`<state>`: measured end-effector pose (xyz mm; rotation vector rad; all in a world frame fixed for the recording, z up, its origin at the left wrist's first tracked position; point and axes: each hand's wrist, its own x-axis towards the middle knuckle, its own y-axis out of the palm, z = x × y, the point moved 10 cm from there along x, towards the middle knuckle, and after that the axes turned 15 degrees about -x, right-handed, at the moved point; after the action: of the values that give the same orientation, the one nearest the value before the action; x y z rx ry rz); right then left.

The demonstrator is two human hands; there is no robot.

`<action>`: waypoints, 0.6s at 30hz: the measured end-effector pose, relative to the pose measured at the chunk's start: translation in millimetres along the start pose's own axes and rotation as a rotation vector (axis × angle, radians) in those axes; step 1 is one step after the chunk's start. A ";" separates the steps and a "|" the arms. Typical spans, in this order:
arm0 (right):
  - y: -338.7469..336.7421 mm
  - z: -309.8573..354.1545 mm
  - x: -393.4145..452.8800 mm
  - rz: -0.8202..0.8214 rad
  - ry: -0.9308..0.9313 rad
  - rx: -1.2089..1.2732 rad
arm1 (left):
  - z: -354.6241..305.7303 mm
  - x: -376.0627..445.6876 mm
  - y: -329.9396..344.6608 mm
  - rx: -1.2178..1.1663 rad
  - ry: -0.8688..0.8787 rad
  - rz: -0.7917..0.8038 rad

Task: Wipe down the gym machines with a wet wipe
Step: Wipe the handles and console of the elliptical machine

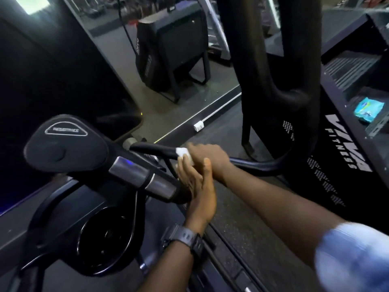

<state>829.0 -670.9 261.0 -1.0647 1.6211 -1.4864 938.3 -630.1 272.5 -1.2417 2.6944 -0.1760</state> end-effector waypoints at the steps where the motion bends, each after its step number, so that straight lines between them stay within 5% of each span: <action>1: -5.4 -9.9 -13.6 0.012 0.006 -0.036 | 0.1 -2.4 2.1 -0.024 -0.017 0.041; 5: 4.9 -45.7 -39.3 0.112 0.105 -0.048 | 1.0 -11.2 5.8 0.023 -0.055 0.139; 13: -6.1 -20.7 -32.2 0.120 -0.082 0.136 | 17.9 -36.4 -6.0 0.163 -0.088 0.131; 18: -3.0 -83.1 -90.9 0.103 0.088 -0.125 | -18.2 -70.1 -68.7 0.313 0.255 -0.198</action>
<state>794.2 -553.0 269.5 -0.9789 1.8232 -1.3967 1030.3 -620.4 309.8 -1.4631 2.5987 -0.7980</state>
